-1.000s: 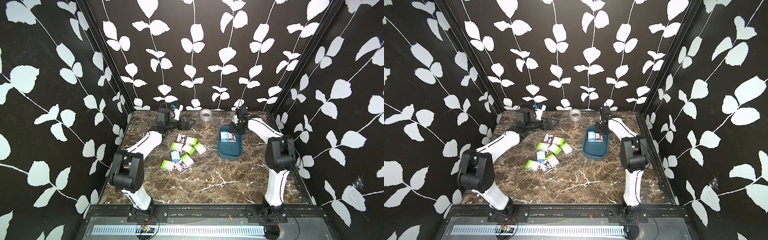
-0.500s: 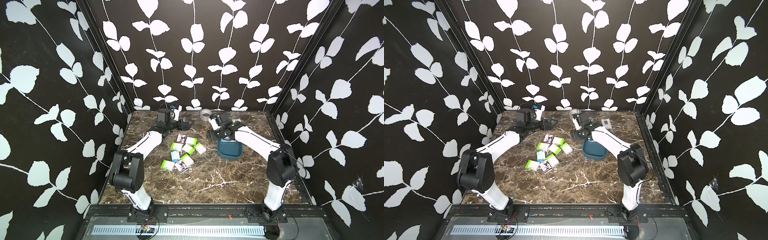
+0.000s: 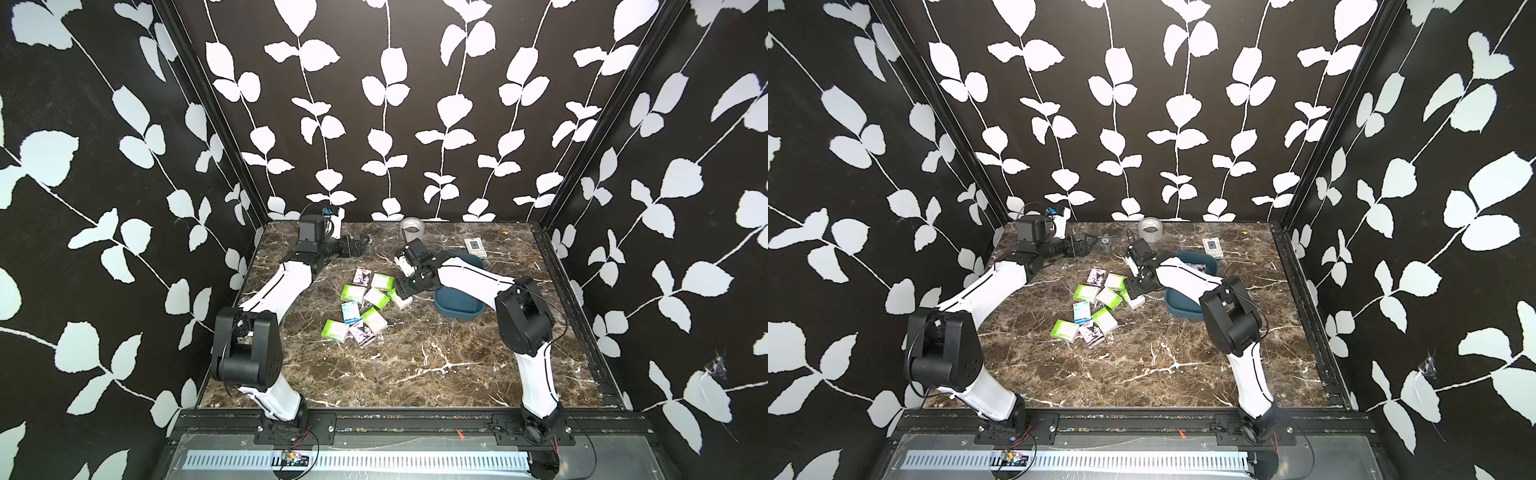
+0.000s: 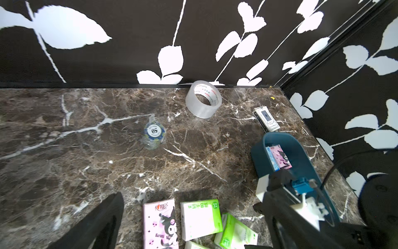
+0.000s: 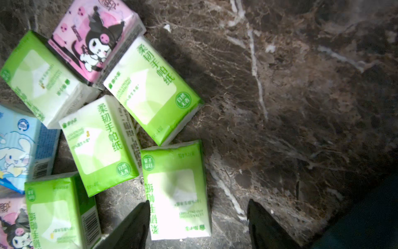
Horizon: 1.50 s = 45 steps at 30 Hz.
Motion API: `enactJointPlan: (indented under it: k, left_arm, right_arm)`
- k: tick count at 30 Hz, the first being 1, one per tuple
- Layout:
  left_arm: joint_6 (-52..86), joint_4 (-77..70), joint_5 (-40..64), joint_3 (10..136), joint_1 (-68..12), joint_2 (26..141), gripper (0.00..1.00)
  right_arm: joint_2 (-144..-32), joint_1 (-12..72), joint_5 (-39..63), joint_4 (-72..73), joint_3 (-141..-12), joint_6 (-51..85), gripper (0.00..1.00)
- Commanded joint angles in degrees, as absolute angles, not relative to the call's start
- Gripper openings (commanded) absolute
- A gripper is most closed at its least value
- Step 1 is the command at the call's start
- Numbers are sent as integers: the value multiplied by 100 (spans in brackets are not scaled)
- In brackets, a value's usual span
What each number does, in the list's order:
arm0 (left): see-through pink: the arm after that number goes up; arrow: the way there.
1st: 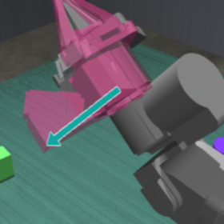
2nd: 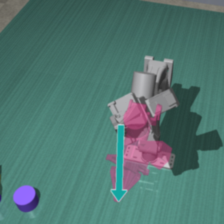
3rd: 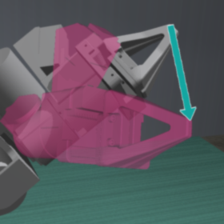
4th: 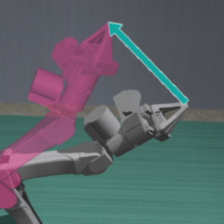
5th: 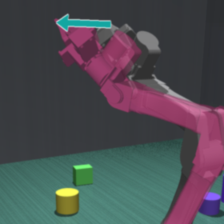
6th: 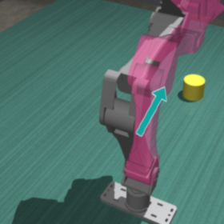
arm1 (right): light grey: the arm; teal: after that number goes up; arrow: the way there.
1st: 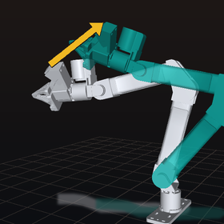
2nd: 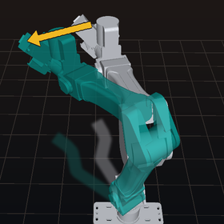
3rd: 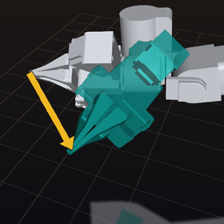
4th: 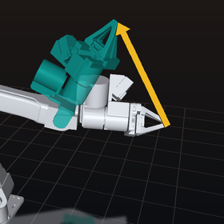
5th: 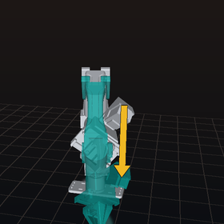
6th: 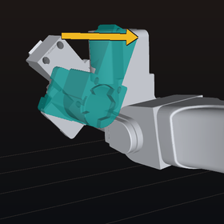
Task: Put the pocket tissues into the storage box
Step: Pick up the pocket tissues from the center of the board.
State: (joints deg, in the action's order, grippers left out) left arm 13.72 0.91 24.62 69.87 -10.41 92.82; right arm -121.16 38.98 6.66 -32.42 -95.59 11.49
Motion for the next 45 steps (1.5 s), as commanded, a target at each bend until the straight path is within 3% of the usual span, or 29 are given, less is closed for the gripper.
enactJointPlan:
  k: [1,19,23,34,39,45]
  left_arm:
    - [1388,-17,2576,6866,-1077,9064,99]
    - [1353,2,2567,6918,-1081,9105,99]
    - [1340,0,2566,6923,-1081,9099,99]
    - [1303,9,2557,6917,-1080,9087,99]
    - [1273,27,2562,6902,-1074,9078,99]
    - [1257,41,2554,6867,-1081,9060,99]
  right_arm:
    - [-12186,3970,711,-3391,-9900,1037,73]
    - [-12882,4008,1012,-4058,-10606,932,72]
    - [-12984,4011,1085,-4182,-10721,906,67]
    - [-13199,4011,1145,-4455,-10913,896,43]
    - [-13204,4021,1128,-4468,-10866,940,24]
    - [-12885,4017,1107,-4082,-10624,1065,10]
